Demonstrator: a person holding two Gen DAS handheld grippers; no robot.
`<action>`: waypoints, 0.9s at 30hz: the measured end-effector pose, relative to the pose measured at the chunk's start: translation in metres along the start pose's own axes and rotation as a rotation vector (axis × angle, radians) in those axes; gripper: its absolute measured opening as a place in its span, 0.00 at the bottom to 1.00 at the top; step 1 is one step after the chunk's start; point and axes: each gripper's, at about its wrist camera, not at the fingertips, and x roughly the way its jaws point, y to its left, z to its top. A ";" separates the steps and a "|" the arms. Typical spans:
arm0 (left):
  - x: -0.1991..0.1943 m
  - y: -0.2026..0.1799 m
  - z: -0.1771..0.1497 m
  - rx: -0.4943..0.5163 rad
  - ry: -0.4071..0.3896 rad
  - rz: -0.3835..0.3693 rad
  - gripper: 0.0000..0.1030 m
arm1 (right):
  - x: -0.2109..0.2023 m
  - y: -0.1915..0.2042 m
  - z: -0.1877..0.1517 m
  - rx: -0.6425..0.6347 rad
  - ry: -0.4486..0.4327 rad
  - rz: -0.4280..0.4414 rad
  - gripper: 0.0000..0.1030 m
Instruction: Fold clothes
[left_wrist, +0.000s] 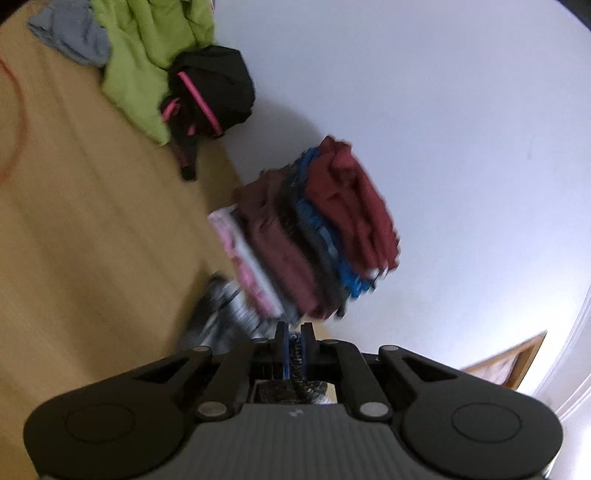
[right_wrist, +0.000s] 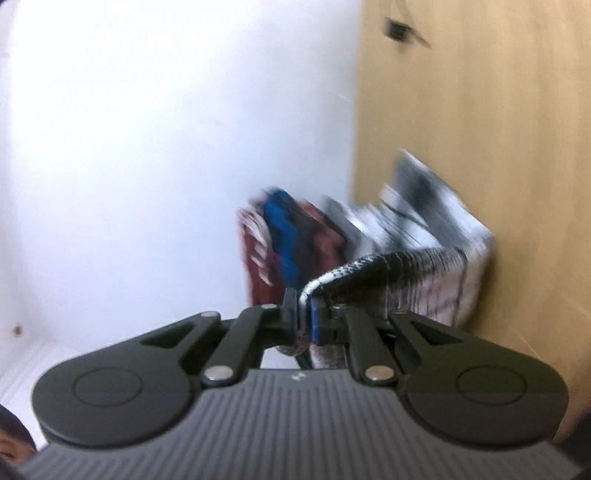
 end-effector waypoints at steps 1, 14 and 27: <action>0.013 -0.006 0.005 0.009 -0.011 -0.009 0.06 | 0.012 0.005 0.012 -0.022 -0.002 0.012 0.10; 0.206 -0.071 0.055 0.101 -0.141 -0.027 0.06 | 0.179 -0.025 0.156 0.008 0.069 0.076 0.10; 0.203 0.031 0.016 0.008 0.153 0.288 0.78 | 0.170 -0.089 0.123 -0.127 0.094 -0.550 0.85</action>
